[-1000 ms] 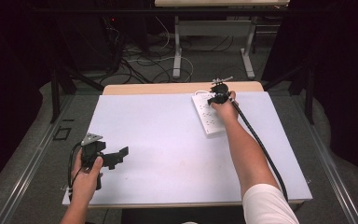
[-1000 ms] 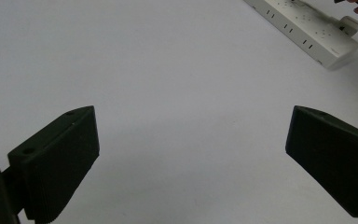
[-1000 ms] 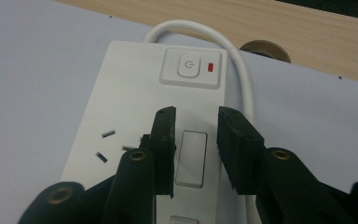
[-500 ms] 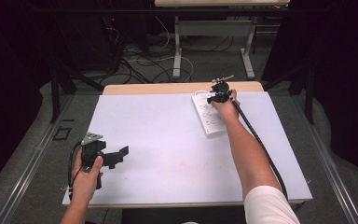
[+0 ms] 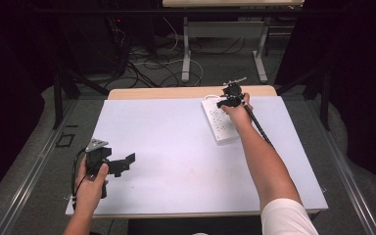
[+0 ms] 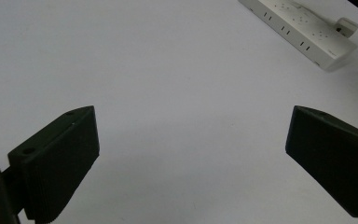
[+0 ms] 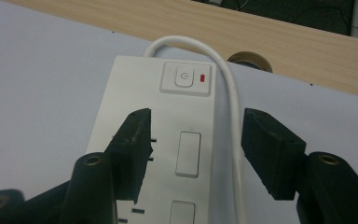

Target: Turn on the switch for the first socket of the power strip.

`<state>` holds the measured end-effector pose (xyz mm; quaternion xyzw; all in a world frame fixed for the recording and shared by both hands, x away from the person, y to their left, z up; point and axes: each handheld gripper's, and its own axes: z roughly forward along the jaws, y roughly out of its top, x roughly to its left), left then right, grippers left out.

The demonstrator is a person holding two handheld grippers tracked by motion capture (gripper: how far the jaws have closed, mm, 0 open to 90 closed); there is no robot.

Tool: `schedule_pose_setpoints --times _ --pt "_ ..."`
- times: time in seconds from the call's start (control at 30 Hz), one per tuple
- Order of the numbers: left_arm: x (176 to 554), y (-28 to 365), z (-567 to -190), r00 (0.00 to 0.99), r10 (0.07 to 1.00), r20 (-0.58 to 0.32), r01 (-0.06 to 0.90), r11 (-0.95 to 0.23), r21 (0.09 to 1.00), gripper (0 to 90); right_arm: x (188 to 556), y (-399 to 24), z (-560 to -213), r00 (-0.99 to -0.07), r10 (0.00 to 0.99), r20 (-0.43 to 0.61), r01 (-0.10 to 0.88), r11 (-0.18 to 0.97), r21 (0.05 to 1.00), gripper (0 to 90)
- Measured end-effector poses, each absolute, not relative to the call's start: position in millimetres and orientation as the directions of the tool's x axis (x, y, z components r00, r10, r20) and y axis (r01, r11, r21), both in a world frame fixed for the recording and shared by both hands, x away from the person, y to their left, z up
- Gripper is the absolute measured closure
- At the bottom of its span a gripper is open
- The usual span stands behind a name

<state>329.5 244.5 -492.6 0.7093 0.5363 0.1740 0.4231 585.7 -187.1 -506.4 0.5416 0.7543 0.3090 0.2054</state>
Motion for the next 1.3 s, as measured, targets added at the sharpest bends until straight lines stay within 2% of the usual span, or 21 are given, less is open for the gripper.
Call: schedule_pose_setpoints --times 0.07,0.17,0.27,0.53,0.73,1.07,1.3 --pt "329 244 -493 0.363 0.909 -0.207 0.613 -0.065 0.787 2.8 585 -187 -506 -0.330 0.943 0.027 0.693 0.223 0.685 37.8" --pt "329 245 -492 0.366 0.908 -0.205 0.617 -0.072 0.784 2.8 585 -188 -505 -0.328 0.944 0.041 0.705 0.215 0.675 29.7" --pt "329 244 -492 0.367 0.908 -0.205 0.616 -0.072 0.784 2.8 583 -187 -504 -0.308 0.950 0.049 0.717 0.199 0.668 27.6" --pt "329 245 -492 0.363 0.908 -0.208 0.612 -0.064 0.789 2.8 575 -184 -499 -0.334 0.942 0.031 0.719 0.233 0.655 15.6" --pt "329 246 -491 0.370 0.906 -0.205 0.617 -0.075 0.783 2.8 568 -181 -494 -0.339 0.940 0.027 0.724 0.242 0.646 14.3" --pt "328 246 -490 0.366 0.907 -0.209 0.620 -0.070 0.781 2.7 550 -176 -482 -0.370 0.929 0.016 0.718 0.275 0.639 0.0" --pt "328 246 -490 0.366 0.908 -0.205 0.615 -0.070 0.785 2.8 532 -172 -475 -0.368 0.930 -0.004 0.723 0.289 0.627 0.0"
